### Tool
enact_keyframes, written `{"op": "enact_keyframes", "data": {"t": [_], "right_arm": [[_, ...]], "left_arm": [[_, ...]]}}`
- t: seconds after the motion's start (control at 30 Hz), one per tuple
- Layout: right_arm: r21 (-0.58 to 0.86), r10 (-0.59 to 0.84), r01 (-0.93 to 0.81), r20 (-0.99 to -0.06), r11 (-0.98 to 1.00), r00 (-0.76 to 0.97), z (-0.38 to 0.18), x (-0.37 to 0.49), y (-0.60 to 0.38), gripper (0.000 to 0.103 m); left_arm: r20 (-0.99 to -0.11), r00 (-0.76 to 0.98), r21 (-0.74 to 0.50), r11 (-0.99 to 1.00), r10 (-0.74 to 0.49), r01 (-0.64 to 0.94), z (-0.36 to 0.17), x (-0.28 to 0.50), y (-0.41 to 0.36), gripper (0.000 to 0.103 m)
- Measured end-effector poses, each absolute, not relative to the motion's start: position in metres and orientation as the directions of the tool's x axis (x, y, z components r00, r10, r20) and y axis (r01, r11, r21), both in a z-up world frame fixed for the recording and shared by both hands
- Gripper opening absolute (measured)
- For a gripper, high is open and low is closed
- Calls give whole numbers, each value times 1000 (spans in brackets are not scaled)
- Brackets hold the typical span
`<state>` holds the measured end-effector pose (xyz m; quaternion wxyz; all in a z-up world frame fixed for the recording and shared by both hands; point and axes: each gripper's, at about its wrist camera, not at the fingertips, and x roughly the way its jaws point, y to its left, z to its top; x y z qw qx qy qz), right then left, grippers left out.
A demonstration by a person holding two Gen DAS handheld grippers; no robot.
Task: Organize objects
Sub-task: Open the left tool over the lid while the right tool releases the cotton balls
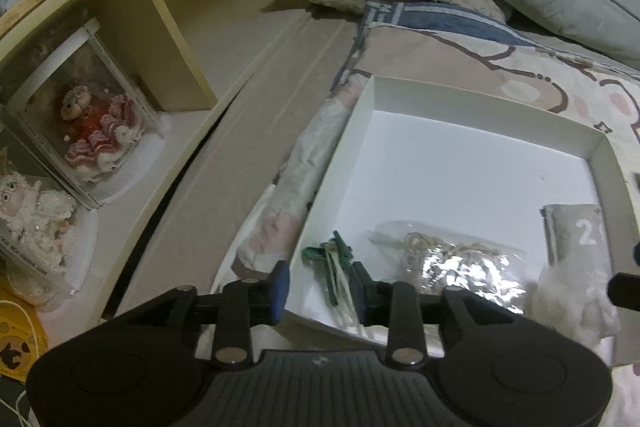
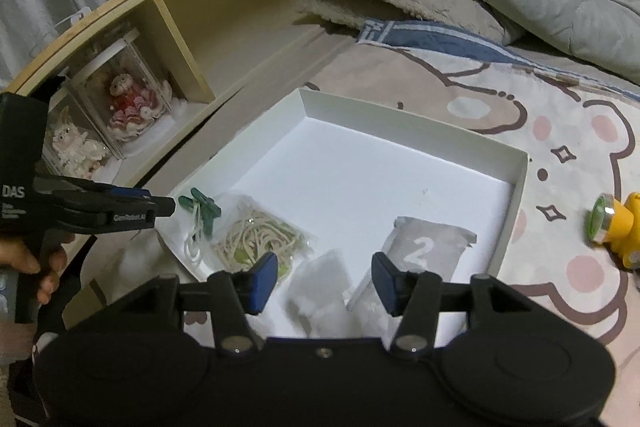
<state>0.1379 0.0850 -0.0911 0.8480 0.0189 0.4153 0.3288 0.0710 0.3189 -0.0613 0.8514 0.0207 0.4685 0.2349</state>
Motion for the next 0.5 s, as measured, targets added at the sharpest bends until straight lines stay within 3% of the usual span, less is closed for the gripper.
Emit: {"op": "enact_keyframes", "data": {"t": [0.07,0.23,0.27,0.37,0.5], "right_arm": [[302,567,-541,-702,785,431,-92,138,86,53],[296,559,-542,-714,786,421,-91,138,85,54],[297,558,-540,-717,787,418,-91,138,84,54],[295,549,-534,-727,792,412,-91,139,83,67],[272,529,-533,-737,801,420,-89,137,80,81]], "left_arm": [[-792,455,242,893,408,-380,-60,70,316,50],[-791,468,232,901,394,-367,-56,67,308,63],[-793,468,230,902,391,-365,-56,67,306,70],[-797,468,228,908,382,-352,-57,66,302,84],[-810,460,214,914,364,-346,-58,65,300,92]]}}
